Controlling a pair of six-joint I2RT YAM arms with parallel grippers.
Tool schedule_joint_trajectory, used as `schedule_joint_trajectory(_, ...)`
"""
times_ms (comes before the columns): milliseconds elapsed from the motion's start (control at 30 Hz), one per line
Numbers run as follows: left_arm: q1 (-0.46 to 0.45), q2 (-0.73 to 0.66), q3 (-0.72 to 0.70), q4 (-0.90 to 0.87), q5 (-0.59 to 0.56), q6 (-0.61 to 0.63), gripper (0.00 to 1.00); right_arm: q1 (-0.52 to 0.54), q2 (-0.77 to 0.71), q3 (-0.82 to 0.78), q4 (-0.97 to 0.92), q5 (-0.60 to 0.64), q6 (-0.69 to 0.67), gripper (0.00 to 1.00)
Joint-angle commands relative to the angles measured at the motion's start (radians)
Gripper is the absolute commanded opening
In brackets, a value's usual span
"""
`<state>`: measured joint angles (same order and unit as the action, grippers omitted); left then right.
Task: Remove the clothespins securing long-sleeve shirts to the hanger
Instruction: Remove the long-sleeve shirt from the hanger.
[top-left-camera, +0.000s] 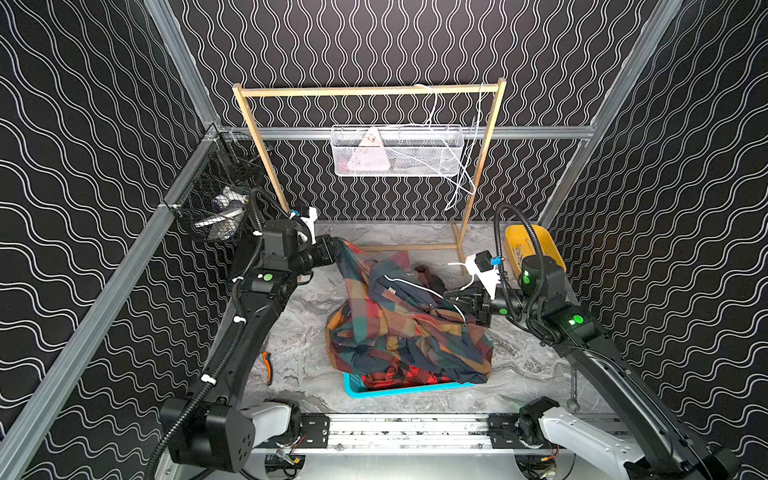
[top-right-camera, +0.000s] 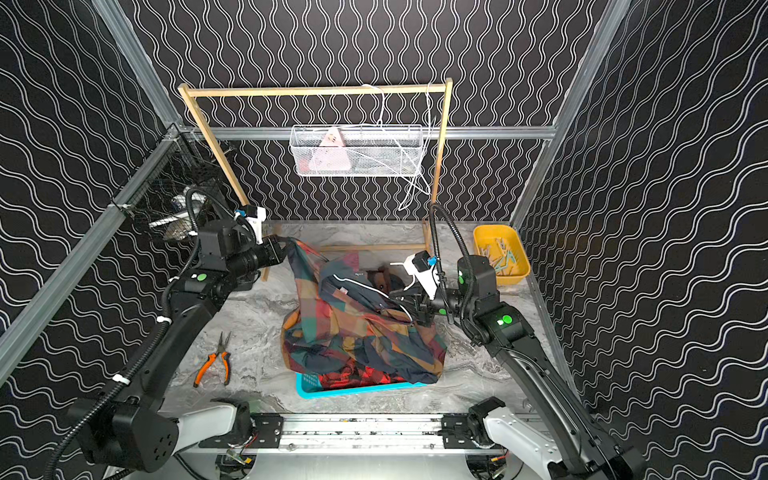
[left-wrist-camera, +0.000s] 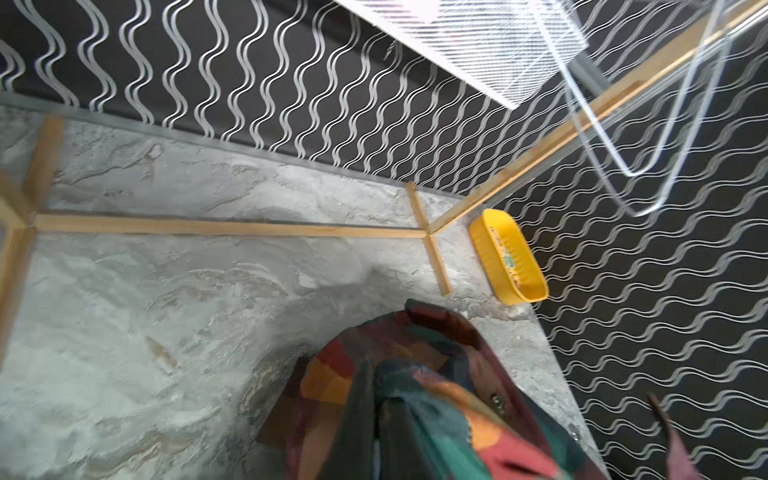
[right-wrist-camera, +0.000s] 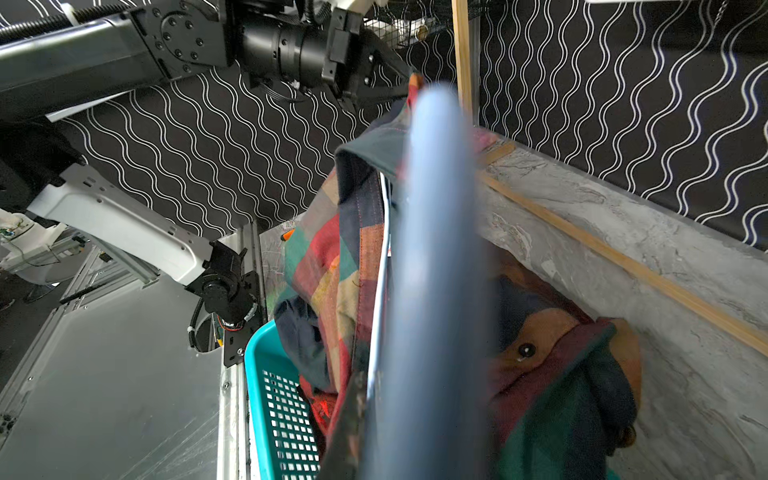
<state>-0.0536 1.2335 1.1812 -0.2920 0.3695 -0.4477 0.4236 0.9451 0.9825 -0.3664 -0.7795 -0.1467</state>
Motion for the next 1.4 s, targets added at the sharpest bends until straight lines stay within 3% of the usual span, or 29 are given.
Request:
schedule_joint_trajectory(0, 0.014, 0.024, 0.021, 0.070, -0.101, -0.016, 0.00, 0.001, 0.007, 0.019, -0.179, -0.025, -0.044, 0.00)
schedule_joint_trajectory(67, 0.014, 0.055, 0.060, 0.077, -0.086, -0.040, 0.00, 0.001, 0.019, 0.040, -0.256, -0.021, -0.067, 0.00)
schedule_joint_trajectory(300, 0.033, 0.101, 0.107, 0.048, -0.134, -0.066, 0.00, 0.001, -0.112, -0.036, -0.194, 0.027, 0.008, 0.00)
schedule_joint_trajectory(567, 0.057, 0.083, -0.006, 0.038, -0.109, -0.065, 0.00, -0.002, -0.186, 0.000, -0.177, 0.112, 0.014, 0.00)
schedule_joint_trajectory(700, 0.051, 0.047, -0.104, 0.066, -0.035, -0.059, 0.00, -0.002, -0.164, 0.027, -0.132, 0.120, 0.003, 0.00)
schedule_joint_trajectory(767, 0.020, 0.023, -0.149, 0.080, 0.005, -0.042, 0.00, -0.002, -0.122, 0.049, -0.099, 0.093, -0.006, 0.00)
schedule_joint_trajectory(933, -0.194, -0.040, -0.186, 0.036, -0.034, 0.084, 0.00, -0.002, 0.019, 0.133, 0.033, 0.008, -0.011, 0.00)
schedule_joint_trajectory(1100, -0.208, -0.082, -0.233, 0.040, 0.101, 0.130, 0.46, -0.018, 0.162, 0.277, 0.093, -0.086, -0.036, 0.00)
schedule_joint_trajectory(1300, -0.198, -0.173, -0.250, 0.004, 0.156, 0.188, 0.74, -0.093, 0.255, 0.332, 0.189, -0.212, 0.003, 0.00)
schedule_joint_trajectory(1367, -0.162, -0.218, -0.232, 0.045, 0.217, 0.183, 0.91, -0.130, 0.267, 0.316, 0.207, -0.251, 0.011, 0.00)
